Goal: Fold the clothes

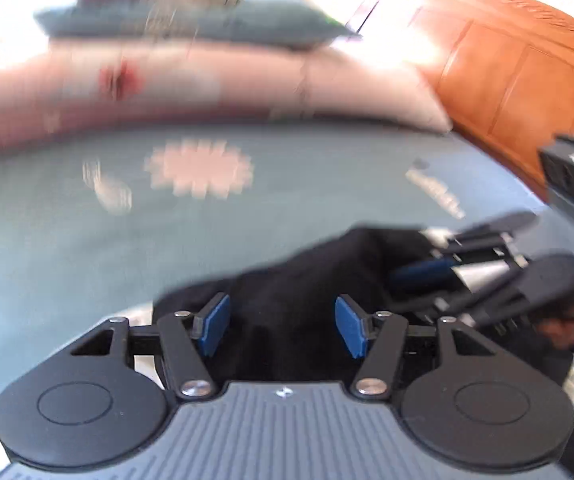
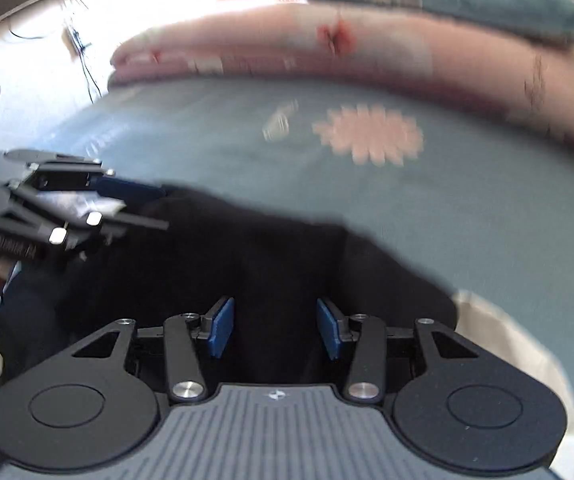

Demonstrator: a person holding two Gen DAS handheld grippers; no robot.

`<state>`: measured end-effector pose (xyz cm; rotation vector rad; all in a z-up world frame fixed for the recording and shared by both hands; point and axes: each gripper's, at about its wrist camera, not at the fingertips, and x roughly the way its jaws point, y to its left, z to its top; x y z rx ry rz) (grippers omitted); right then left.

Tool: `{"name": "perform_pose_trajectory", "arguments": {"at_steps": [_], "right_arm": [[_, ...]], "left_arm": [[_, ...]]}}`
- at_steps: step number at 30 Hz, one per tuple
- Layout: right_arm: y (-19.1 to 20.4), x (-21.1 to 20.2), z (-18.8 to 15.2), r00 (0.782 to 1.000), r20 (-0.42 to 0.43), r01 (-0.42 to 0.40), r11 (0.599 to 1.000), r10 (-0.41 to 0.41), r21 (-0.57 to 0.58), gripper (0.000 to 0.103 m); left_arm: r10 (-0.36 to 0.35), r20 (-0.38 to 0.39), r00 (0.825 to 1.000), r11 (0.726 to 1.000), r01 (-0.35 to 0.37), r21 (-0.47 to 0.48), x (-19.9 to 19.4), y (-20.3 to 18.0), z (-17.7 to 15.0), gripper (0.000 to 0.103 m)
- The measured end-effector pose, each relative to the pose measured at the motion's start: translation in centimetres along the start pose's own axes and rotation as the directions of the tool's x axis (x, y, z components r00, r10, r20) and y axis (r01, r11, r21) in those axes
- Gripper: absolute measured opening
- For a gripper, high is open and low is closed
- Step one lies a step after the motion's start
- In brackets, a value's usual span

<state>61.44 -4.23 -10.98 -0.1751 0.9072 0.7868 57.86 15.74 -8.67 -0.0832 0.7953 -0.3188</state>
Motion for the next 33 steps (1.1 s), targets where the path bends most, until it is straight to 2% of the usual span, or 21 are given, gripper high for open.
{"name": "perform_pose_trajectory", "arguments": {"at_steps": [2, 4, 6, 9, 13, 15, 17, 19, 22, 24, 27, 31, 33], "right_arm": [[-0.4, 0.5, -1.3, 1.000, 0.001, 0.005, 1.000, -0.005, -0.008, 0.048], [-0.9, 0.5, -2.1, 1.000, 0.010, -0.002, 1.000, 0.002, 0.002, 0.048], [-1.4, 0.1, -2.0, 1.000, -0.006, -0.017, 0.999, 0.017, 0.049, 0.048], [-1.4, -1.2, -1.3, 1.000, -0.025, -0.009, 0.996, 0.011, 0.084, 0.048], [-0.7, -3.5, 1.1, 0.995, 0.100, -0.030, 0.997, 0.023, 0.071, 0.049], [-0.9, -3.7, 2.7, 0.988, 0.142, -0.073, 0.994, 0.060, 0.087, 0.049], [-1.1, -2.6, 3.8, 0.990, 0.118, -0.081, 0.994, 0.073, 0.071, 0.049], [-1.1, -1.5, 4.1, 0.997, 0.060, -0.050, 0.998, 0.047, 0.050, 0.049], [-0.4, -2.4, 3.8, 0.998, 0.030, -0.050, 0.999, 0.050, 0.019, 0.050], [0.0, -2.9, 2.8, 0.997, 0.026, -0.068, 0.997, 0.069, -0.023, 0.053], [-0.6, 0.2, 2.5, 1.000, 0.004, 0.012, 0.998, -0.012, -0.057, 0.050], [-2.2, 3.4, 3.8, 0.995, 0.076, 0.067, 0.994, -0.061, -0.089, 0.050], [-2.8, 4.7, 4.5, 0.993, 0.094, 0.084, 0.990, -0.074, -0.113, 0.050]], "left_arm": [[0.027, -0.065, 0.998, 0.999, -0.025, 0.026, 1.4, 0.1, -1.7, 0.059], [0.037, -0.076, 0.996, 0.999, -0.034, 0.028, 1.4, 0.3, -2.9, 0.059], [0.020, -0.089, 0.996, 1.000, -0.021, -0.003, 0.6, 0.4, -2.9, 0.059], [0.008, -0.062, 0.998, 1.000, -0.006, 0.018, -1.0, -0.1, -2.3, 0.059], [-0.027, 0.038, 0.999, 0.998, 0.025, 0.053, -1.8, -0.9, -0.5, 0.059], [-0.075, 0.023, 0.997, 0.996, 0.073, 0.057, -0.8, -1.1, 0.5, 0.060], [-0.109, -0.015, 0.994, 0.992, 0.109, 0.063, 0.4, -1.2, 1.2, 0.061], [-0.100, -0.063, 0.993, 0.992, 0.105, 0.070, 1.5, -1.3, 1.3, 0.060], [-0.140, -0.051, 0.989, 0.988, 0.143, 0.065, 1.1, -0.9, 1.4, 0.061], [-0.142, -0.043, 0.989, 0.988, 0.144, 0.063, 1.7, -0.4, 1.3, 0.063], [-0.108, -0.026, 0.994, 0.992, 0.109, 0.069, 3.9, 0.1, 1.8, 0.063], [-0.064, 0.012, 0.998, 0.995, 0.063, 0.071, 7.1, 1.0, 3.0, 0.063], [-0.063, 0.015, 0.998, 0.996, 0.062, 0.060, 8.5, 1.5, 3.3, 0.063]]}}
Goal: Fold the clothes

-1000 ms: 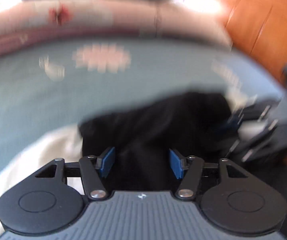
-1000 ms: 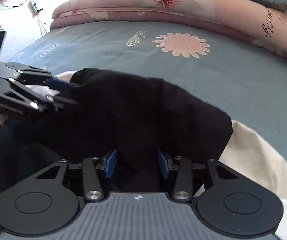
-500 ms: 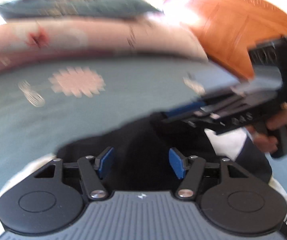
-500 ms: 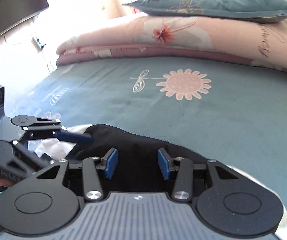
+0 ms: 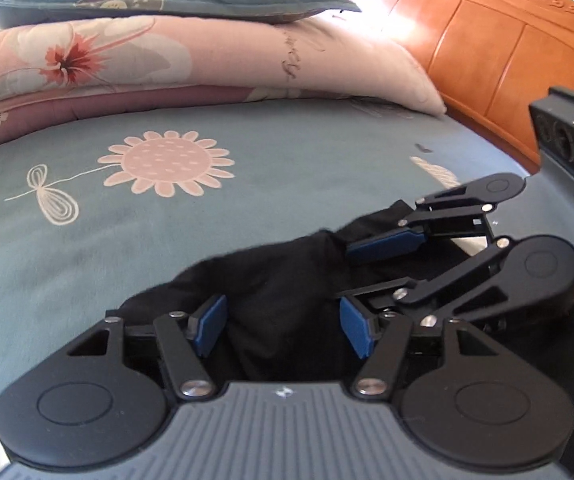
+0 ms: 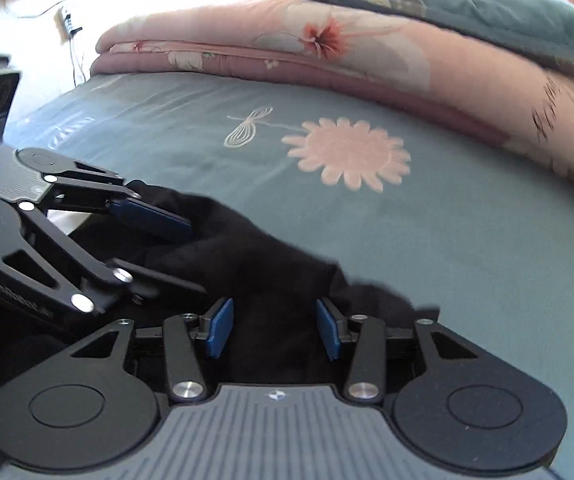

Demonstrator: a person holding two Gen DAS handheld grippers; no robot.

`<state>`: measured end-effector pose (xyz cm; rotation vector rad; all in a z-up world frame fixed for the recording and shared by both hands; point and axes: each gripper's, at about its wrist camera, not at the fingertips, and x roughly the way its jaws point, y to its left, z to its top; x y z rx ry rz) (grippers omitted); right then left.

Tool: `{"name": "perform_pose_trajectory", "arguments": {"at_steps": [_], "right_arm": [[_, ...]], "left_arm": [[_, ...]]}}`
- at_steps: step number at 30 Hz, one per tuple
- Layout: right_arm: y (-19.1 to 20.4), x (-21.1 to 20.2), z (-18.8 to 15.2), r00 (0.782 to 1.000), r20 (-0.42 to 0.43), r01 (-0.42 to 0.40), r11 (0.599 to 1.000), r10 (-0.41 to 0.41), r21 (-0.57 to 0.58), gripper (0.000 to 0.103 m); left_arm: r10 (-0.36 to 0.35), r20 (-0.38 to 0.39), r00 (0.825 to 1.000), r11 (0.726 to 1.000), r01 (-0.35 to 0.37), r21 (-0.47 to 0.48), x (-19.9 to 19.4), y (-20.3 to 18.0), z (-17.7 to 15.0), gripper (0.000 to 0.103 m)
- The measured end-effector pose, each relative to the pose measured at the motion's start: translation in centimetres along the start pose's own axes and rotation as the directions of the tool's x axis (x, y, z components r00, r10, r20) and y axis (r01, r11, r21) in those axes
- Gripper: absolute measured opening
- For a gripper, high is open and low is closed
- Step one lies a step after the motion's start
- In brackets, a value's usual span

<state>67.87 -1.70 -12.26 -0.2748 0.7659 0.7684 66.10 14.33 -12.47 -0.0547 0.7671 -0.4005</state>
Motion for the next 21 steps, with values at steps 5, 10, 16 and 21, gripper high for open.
{"name": "perform_pose_trajectory", "arguments": {"at_steps": [5, 10, 16, 21], "right_arm": [[-1.5, -1.0, 0.8, 0.999, -0.003, -0.031, 0.998, 0.032, 0.063, 0.050], [-0.3, -7.4, -0.3, 0.994, 0.062, -0.093, 0.996, 0.092, 0.017, 0.056], [-1.1, -3.5, -4.8, 0.998, -0.044, -0.055, 0.998, 0.054, -0.023, 0.054], [-1.0, -6.3, -3.5, 0.999, -0.049, -0.007, 0.999, 0.010, 0.054, 0.051]], "left_arm": [[-0.016, 0.010, 1.000, 1.000, 0.016, 0.018, -2.2, -0.2, 0.2, 0.063], [-0.017, -0.008, 1.000, 0.983, 0.018, 0.185, -5.1, -1.9, -1.7, 0.070], [0.021, -0.083, 0.996, 0.967, 0.000, 0.255, -3.2, -2.0, -4.1, 0.071], [0.027, -0.071, 0.997, 0.975, -0.010, 0.223, -5.7, -2.7, -3.1, 0.068]]}}
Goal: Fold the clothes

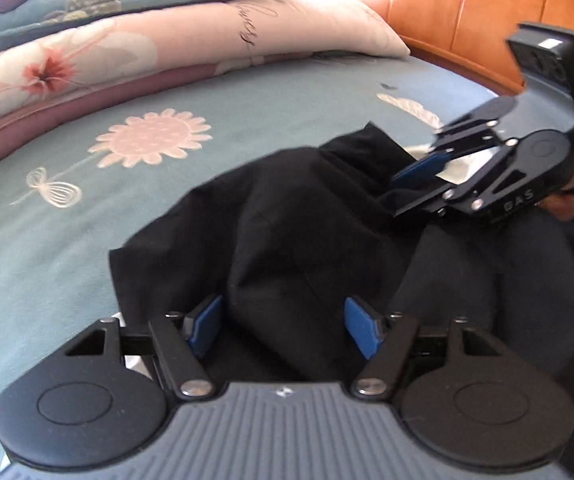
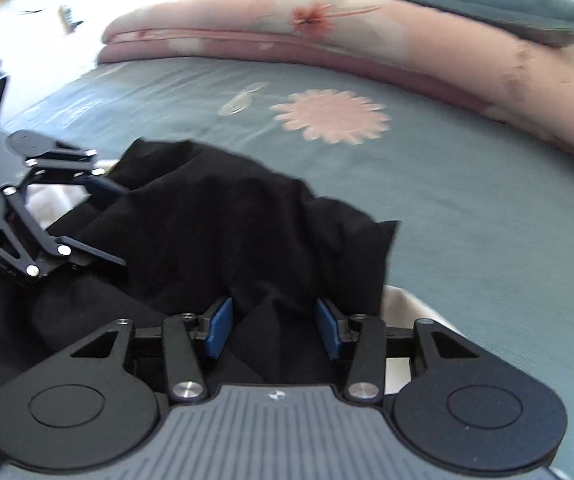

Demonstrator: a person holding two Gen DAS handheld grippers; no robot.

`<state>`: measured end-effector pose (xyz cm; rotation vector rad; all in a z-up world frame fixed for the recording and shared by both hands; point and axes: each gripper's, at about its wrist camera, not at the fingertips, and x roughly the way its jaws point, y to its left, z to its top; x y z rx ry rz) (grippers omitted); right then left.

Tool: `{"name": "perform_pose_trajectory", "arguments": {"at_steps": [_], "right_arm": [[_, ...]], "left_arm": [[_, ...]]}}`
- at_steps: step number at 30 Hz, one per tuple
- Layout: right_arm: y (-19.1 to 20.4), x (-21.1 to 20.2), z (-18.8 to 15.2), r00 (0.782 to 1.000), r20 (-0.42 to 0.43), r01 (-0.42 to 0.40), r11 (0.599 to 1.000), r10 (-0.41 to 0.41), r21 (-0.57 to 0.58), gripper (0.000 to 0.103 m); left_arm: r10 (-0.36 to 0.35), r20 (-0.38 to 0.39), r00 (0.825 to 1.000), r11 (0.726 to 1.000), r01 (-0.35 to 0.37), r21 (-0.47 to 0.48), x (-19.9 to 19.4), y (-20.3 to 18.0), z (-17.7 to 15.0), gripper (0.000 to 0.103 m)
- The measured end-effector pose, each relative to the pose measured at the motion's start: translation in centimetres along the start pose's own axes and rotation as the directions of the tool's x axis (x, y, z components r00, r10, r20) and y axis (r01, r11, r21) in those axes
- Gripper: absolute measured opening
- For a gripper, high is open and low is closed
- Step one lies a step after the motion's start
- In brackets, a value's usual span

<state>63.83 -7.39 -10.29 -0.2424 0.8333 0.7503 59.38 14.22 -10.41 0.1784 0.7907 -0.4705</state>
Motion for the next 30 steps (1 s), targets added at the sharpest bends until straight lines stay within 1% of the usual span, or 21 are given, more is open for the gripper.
{"name": "perform_pose_trajectory", "arguments": {"at_steps": [1, 3, 5, 6, 7, 10, 11, 12, 14, 16, 18, 20, 23, 25, 27, 30], "right_arm": [[0.5, -1.4, 0.1, 1.000, 0.017, -0.018, 1.000, 0.018, 0.001, 0.051], [1.6, -4.0, 0.1, 0.996, 0.048, -0.077, 0.997, 0.077, -0.007, 0.053], [2.9, -5.3, -0.3, 0.990, 0.042, -0.134, 0.991, 0.135, -0.021, 0.055], [3.4, -5.1, -0.7, 0.988, 0.023, -0.152, 0.988, 0.152, -0.026, 0.055], [3.8, -4.2, -1.3, 0.989, -0.004, -0.145, 0.989, 0.145, -0.035, 0.055], [4.4, -0.2, -3.4, 0.993, -0.089, -0.079, 0.995, 0.073, -0.067, 0.055], [4.3, 0.9, -4.0, 0.994, -0.095, -0.066, 0.995, 0.059, -0.070, 0.055], [4.4, 1.5, -4.2, 0.995, -0.085, -0.059, 0.996, 0.054, -0.068, 0.055], [4.8, 1.7, -3.9, 0.997, -0.072, -0.040, 0.997, 0.035, -0.071, 0.055], [5.2, 0.5, -3.4, 0.997, -0.077, -0.011, 0.996, 0.005, -0.087, 0.055], [5.3, -1.7, -3.3, 0.999, -0.047, -0.001, 0.997, -0.003, -0.082, 0.055], [5.4, -4.6, -3.5, 1.000, -0.016, -0.003, 0.999, 0.003, -0.049, 0.056], [5.7, -8.3, -4.8, 1.000, -0.015, -0.006, 1.000, 0.006, 0.012, 0.057], [6.3, -10.0, -6.0, 0.999, -0.049, -0.008, 1.000, 0.010, 0.030, 0.058], [7.8, -11.1, -7.4, 0.995, -0.102, -0.016, 1.000, 0.018, 0.017, 0.058], [10.2, -12.4, -10.3, 0.979, -0.184, -0.090, 0.996, 0.093, 0.022, 0.058]], "left_arm": [[0.008, 0.007, 1.000, 1.000, -0.008, 0.004, -1.0, -0.4, 0.2, 0.068], [-0.012, 0.035, 0.999, 1.000, 0.011, 0.020, -3.1, -1.5, 0.2, 0.071], [-0.055, 0.031, 0.998, 0.998, 0.054, 0.014, -4.1, -2.6, -0.3, 0.072], [-0.074, 0.018, 0.997, 0.997, 0.074, 0.011, -4.0, -3.1, -0.6, 0.073], [-0.079, -0.006, 0.997, 0.997, 0.079, 0.009, -3.4, -3.6, -1.1, 0.073], [-0.020, -0.090, 0.996, 1.000, 0.019, -0.015, 0.0, -4.1, -2.6, 0.073], [-0.004, -0.098, 0.995, 1.000, 0.002, -0.022, 0.9, -4.1, -3.1, 0.073], [0.007, -0.089, 0.996, 1.000, -0.009, -0.024, 1.4, -4.1, -3.2, 0.074], [0.025, -0.080, 0.996, 0.999, -0.028, -0.032, 1.6, -4.3, -3.0, 0.074], [0.053, -0.083, 0.995, 0.996, -0.059, -0.060, 0.3, -4.6, -2.6, 0.073], [0.078, -0.059, 0.995, 0.993, -0.083, -0.080, -2.0, -5.3, -2.9, 0.071], [0.097, -0.050, 0.994, 0.991, -0.102, -0.089, -4.6, -6.4, -3.7, 0.072], [0.121, -0.066, 0.990, 0.987, -0.127, -0.098, -8.0, -8.3, -5.0, 0.072], [0.127, -0.103, 0.986, 0.985, -0.138, -0.102, -9.8, -9.9, -6.0, 0.072], [0.110, -0.130, 0.985, 0.988, -0.123, -0.094, -11.5, -11.8, -6.6, 0.072], [0.066, -0.174, 0.983, 0.997, -0.073, -0.036, -13.7, -15.1, -8.3, 0.072]]}}
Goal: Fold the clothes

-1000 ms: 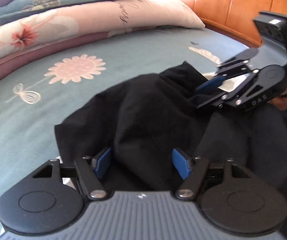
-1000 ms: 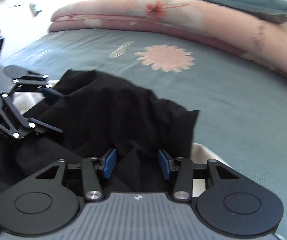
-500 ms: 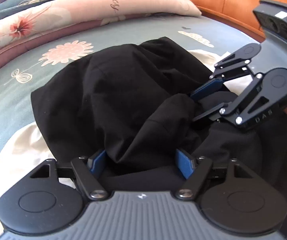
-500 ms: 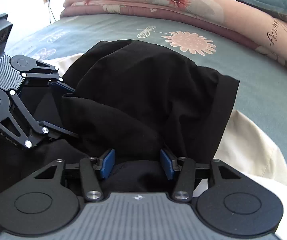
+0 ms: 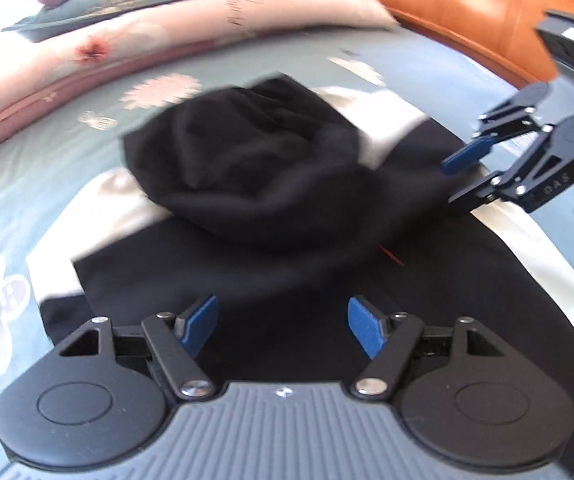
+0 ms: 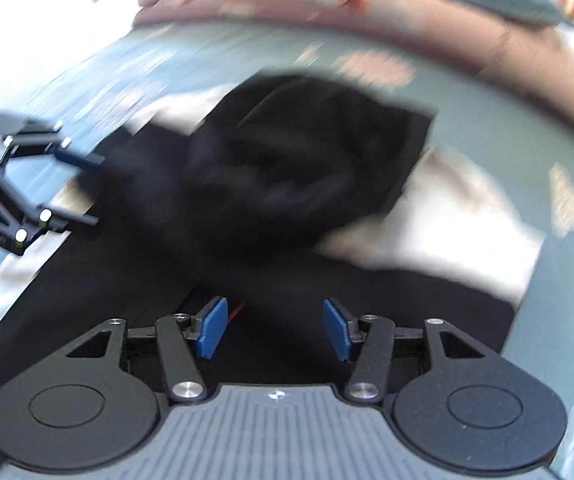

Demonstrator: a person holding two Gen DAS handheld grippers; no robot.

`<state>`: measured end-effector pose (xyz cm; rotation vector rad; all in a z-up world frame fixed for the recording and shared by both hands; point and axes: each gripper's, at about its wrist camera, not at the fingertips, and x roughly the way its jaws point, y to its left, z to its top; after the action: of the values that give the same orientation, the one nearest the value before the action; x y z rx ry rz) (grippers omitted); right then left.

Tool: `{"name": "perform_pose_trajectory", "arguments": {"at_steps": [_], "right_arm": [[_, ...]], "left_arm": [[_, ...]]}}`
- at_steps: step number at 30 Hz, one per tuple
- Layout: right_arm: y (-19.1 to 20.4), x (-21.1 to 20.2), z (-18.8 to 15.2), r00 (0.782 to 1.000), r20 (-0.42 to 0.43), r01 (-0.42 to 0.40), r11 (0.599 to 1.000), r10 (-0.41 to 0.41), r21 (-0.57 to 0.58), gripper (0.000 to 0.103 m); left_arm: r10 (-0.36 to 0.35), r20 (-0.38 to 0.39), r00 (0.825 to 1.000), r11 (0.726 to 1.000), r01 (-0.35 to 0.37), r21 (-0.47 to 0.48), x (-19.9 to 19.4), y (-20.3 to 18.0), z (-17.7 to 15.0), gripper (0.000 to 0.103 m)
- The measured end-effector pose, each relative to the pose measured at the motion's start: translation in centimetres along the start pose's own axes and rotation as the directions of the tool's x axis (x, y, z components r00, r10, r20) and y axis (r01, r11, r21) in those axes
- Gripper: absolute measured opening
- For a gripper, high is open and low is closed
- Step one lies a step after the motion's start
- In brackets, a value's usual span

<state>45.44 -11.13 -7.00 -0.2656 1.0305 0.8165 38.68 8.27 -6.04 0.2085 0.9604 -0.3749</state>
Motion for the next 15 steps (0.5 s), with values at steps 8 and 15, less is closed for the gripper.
{"name": "perform_pose_trajectory", "arguments": {"at_steps": [8, 15], "right_arm": [[7.9, -1.0, -10.2, 0.970, -0.205, -0.128, 0.992, 0.129, 0.017, 0.059], [14.1, -0.3, -16.4, 0.966, -0.241, -0.135, 0.977, 0.093, -0.168, 0.068]], "left_arm": [[-0.164, -0.140, 0.977, 0.970, 0.185, 0.155, -2.0, -7.9, -8.6, 0.073], [-0.211, -0.186, 0.960, 0.942, 0.251, 0.225, -3.2, -12.2, -16.0, 0.073]]}}
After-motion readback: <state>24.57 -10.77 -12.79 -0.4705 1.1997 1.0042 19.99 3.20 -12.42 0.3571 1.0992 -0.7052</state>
